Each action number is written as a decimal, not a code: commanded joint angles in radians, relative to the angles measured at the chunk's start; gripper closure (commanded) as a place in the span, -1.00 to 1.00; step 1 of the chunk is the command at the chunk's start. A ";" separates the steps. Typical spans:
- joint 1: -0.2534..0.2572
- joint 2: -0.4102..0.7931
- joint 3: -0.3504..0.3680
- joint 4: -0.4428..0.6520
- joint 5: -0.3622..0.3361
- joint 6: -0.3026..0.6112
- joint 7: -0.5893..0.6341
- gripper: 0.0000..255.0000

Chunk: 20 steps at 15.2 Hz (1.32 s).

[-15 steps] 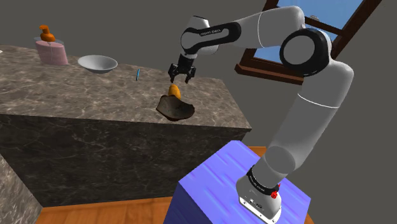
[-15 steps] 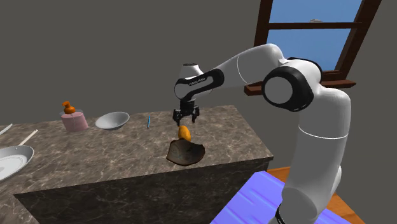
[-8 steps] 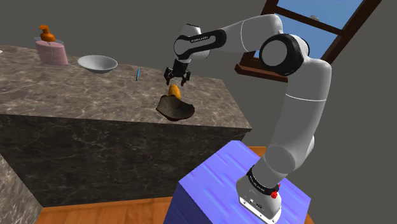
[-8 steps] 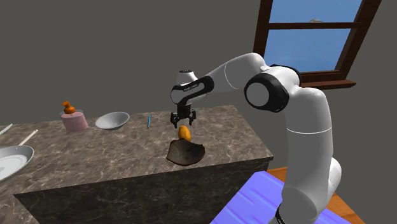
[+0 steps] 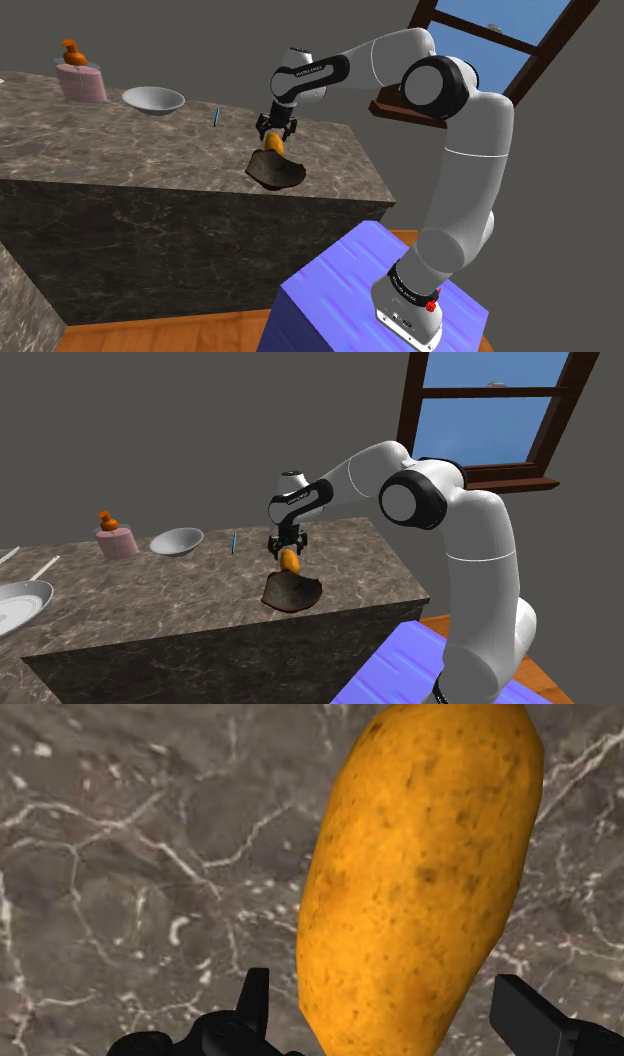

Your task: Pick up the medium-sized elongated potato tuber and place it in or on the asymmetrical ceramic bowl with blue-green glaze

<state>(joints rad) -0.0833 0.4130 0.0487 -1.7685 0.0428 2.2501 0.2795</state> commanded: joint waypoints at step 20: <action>0.000 -0.036 0.000 0.031 0.000 -0.066 0.003 1.00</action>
<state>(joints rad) -0.0824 0.3827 0.0492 -1.7443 0.0422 2.1961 0.2837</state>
